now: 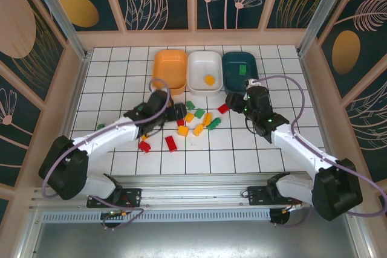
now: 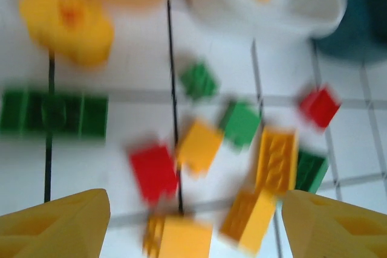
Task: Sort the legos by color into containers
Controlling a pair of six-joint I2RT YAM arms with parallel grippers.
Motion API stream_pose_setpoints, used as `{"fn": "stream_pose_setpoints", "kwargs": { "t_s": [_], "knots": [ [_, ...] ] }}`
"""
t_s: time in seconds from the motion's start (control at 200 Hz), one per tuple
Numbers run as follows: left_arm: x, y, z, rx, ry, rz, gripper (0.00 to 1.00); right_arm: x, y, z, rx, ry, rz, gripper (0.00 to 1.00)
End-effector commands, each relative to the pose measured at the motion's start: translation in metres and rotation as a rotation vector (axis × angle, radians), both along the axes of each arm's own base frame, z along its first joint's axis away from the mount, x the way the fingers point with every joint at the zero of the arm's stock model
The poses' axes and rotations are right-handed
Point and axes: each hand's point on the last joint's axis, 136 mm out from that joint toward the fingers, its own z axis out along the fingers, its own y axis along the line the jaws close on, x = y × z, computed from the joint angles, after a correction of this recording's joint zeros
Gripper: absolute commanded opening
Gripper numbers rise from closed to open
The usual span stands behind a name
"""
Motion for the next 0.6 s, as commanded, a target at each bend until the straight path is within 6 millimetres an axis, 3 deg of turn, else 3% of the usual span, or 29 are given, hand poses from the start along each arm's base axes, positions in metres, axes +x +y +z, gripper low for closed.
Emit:
{"fn": "stream_pose_setpoints", "kwargs": {
  "t_s": [0.0, 0.095, 0.225, 0.46, 0.591],
  "knots": [
    [-0.046, -0.002, -0.025, -0.015, 0.121, 0.032, 0.75, 0.008, 0.004, 0.001, 0.018, -0.046, -0.023, 0.60],
    [-0.070, 0.008, -0.046, -0.044, 0.194, 0.083, 0.72, 0.010, 0.007, -0.002, 0.017, -0.037, -0.022, 0.60],
    [-0.083, 0.013, -0.066, -0.046, 0.240, 0.089, 0.73, 0.010, 0.011, -0.006, 0.000, -0.026, -0.015, 0.61],
    [-0.088, 0.017, -0.091, 0.059, 0.285, 0.087, 0.72, 0.010, 0.012, -0.009, -0.021, -0.014, -0.015, 0.61],
    [-0.083, 0.021, -0.104, 0.126, 0.280, 0.095, 0.63, 0.010, 0.012, -0.008, -0.020, -0.017, -0.016, 0.61]
  ]
}}
